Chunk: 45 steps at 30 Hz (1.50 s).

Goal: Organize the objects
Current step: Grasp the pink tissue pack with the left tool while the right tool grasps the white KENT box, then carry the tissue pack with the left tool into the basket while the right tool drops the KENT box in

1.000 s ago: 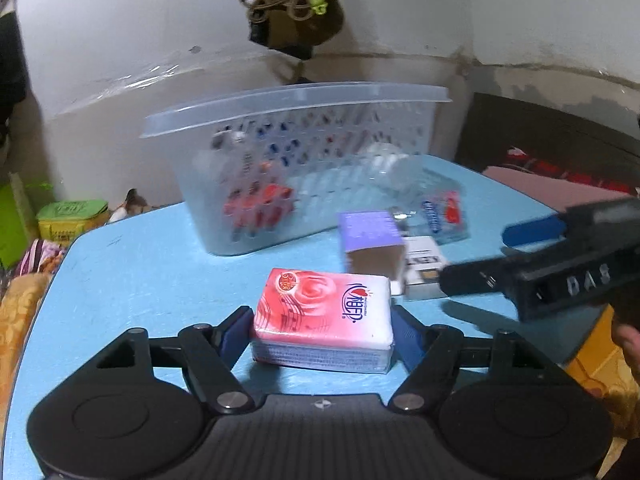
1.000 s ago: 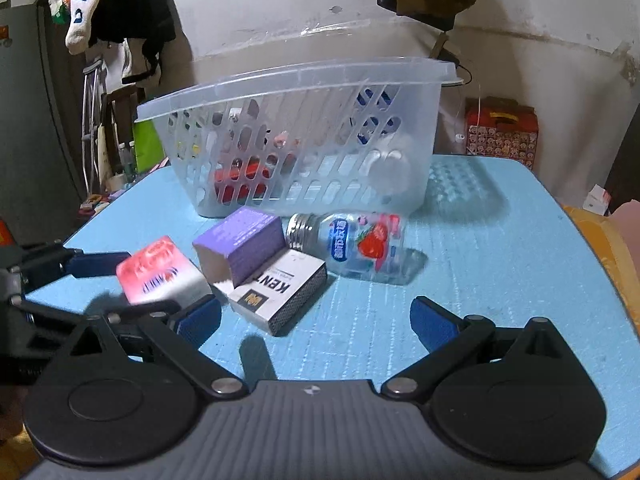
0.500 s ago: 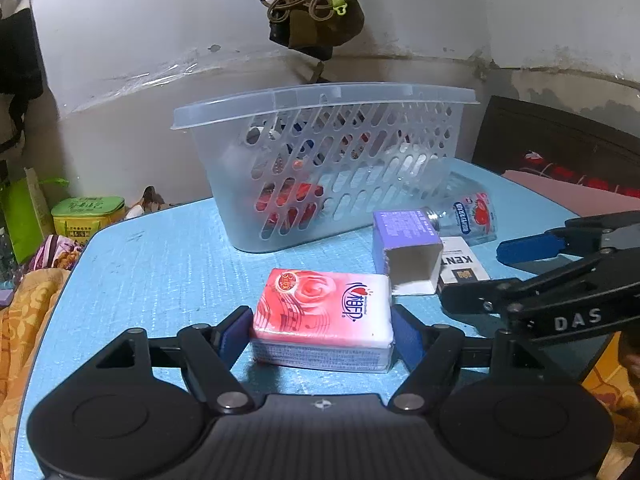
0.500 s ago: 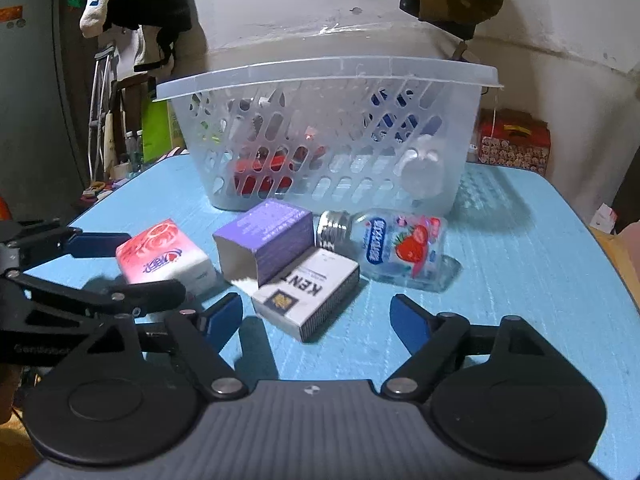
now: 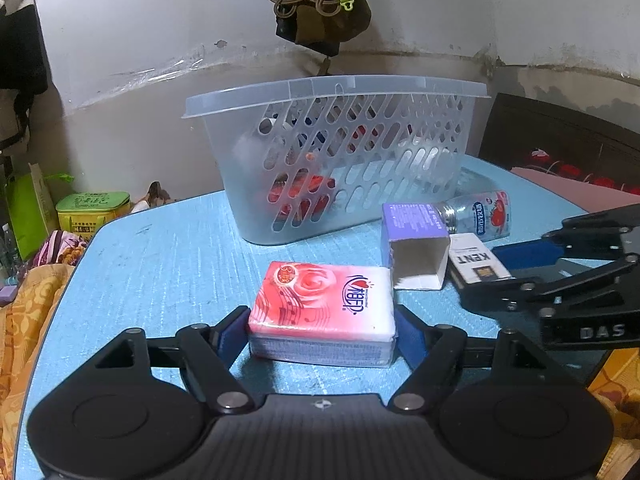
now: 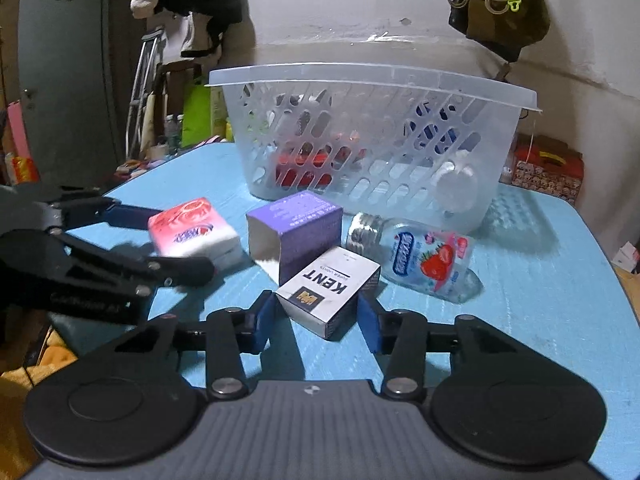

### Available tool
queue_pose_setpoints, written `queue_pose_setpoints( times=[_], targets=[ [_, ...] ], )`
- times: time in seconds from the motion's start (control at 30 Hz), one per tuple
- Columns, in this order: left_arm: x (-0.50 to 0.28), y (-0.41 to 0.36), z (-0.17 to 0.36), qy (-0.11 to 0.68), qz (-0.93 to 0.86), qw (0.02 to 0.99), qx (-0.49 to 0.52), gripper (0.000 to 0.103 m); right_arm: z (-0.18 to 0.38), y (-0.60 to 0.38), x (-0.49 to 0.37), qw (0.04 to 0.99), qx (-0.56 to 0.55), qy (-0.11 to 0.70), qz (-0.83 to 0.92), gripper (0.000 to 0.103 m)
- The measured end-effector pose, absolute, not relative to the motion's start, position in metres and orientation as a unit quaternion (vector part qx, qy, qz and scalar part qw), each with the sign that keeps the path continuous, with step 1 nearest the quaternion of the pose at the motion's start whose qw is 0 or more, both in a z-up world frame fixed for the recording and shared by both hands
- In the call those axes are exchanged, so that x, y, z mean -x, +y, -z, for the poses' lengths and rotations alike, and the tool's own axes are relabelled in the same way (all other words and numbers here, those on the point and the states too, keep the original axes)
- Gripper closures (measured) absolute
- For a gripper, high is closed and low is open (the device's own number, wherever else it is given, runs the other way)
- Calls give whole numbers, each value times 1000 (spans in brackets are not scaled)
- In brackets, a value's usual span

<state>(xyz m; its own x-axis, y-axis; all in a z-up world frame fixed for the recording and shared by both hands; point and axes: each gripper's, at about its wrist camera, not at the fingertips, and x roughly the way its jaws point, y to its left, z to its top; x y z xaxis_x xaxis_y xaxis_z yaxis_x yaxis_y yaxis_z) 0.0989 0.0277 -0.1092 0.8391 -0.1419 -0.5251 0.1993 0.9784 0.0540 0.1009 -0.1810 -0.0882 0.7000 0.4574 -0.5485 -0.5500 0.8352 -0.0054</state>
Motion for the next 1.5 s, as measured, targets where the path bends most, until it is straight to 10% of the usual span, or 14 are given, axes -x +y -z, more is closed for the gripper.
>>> queue_pose_setpoints(
  times=[1.5],
  targets=[
    [-80, 32, 64, 188, 82, 978, -25, 27, 29, -222, -95, 945, 43, 181, -267, 56]
  ],
)
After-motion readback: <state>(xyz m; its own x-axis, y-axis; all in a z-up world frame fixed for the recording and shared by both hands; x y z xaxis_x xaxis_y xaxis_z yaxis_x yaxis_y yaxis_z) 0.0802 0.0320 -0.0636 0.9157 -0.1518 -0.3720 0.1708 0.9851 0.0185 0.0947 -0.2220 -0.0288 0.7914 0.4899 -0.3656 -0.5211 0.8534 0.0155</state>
